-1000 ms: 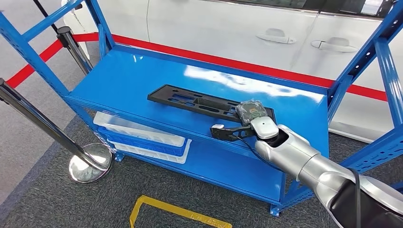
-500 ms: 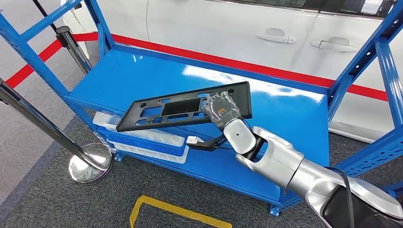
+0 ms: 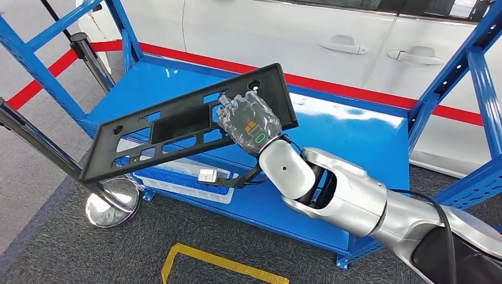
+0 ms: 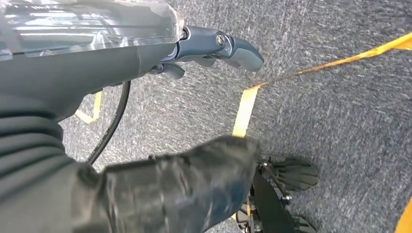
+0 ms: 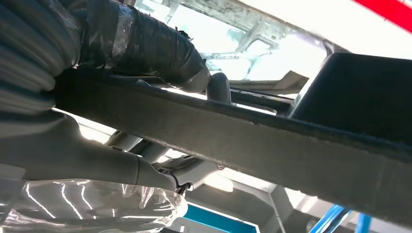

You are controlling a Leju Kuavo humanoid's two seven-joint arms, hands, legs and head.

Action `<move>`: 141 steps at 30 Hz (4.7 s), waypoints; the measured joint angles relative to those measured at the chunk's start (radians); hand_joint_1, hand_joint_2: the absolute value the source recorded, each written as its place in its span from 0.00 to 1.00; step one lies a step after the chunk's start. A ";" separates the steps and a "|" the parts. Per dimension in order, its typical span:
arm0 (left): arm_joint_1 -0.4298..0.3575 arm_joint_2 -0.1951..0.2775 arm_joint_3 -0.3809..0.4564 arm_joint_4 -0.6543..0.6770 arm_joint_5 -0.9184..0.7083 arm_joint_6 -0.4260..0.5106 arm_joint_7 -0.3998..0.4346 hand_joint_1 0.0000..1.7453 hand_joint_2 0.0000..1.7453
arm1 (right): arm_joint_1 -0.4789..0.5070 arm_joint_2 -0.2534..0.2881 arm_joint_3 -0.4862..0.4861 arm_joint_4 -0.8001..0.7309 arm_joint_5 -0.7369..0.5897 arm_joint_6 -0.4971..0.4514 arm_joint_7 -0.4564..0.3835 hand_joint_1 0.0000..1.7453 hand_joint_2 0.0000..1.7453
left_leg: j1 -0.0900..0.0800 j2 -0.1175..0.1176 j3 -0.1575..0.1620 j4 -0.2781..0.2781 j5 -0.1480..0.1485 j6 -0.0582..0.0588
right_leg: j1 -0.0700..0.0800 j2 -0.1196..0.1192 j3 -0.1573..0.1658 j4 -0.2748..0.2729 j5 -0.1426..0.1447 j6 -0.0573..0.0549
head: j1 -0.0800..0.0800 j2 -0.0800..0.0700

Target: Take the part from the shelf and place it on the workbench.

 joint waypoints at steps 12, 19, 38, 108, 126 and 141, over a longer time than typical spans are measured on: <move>0.000 -0.006 -0.005 0.000 0.004 -0.017 -0.019 0.00 1.00 | -0.102 -0.066 -0.096 -0.121 -0.407 -0.049 0.132 1.00 1.00 | 0.000 0.000 0.000 0.000 0.000 0.000 | 0.000 0.000 0.000 0.000 0.000 0.000 | 0.000 0.000; 0.000 -0.010 -0.007 0.000 0.002 -0.022 -0.019 0.00 1.00 | -0.108 -0.089 -0.113 -0.149 -0.415 -0.049 0.139 1.00 1.00 | 0.000 0.000 0.000 0.000 0.000 0.000 | 0.000 0.000 0.000 0.000 0.000 0.000 | 0.000 0.000; -0.001 -0.016 -0.021 0.000 -0.021 0.008 -0.019 0.00 1.00 | -0.077 -0.150 -0.126 -0.182 -0.422 -0.091 0.174 1.00 1.00 | 0.000 0.000 0.000 0.000 0.000 0.000 | 0.000 0.000 0.000 0.000 0.000 0.000 | 0.000 0.000; -0.012 -0.020 -0.046 0.003 -0.035 0.036 -0.027 0.00 1.00 | -0.016 -0.203 -0.162 -0.287 -0.320 -0.093 0.152 1.00 1.00 | 0.015 0.003 -0.112 0.300 -0.178 -0.026 | -0.007 0.001 -0.082 0.029 0.050 -0.020 | 0.011 0.000; -0.018 -0.019 -0.047 0.003 -0.041 0.043 -0.015 0.00 1.00 | 0.002 -0.209 -0.167 -0.293 -0.308 -0.085 0.149 1.00 1.00 | 0.004 0.015 -0.047 0.011 0.034 0.026 | -0.005 -0.002 -0.060 0.200 -0.049 0.029 | 0.014 0.000; -0.017 -0.020 -0.047 0.004 -0.034 0.041 -0.007 0.00 1.00 | 0.004 -0.208 -0.168 -0.293 -0.313 -0.078 0.139 1.00 1.00 | 0.015 0.009 -0.067 0.226 -0.057 -0.036 | -0.006 -0.007 -0.061 0.000 0.053 -0.013 | 0.010 0.000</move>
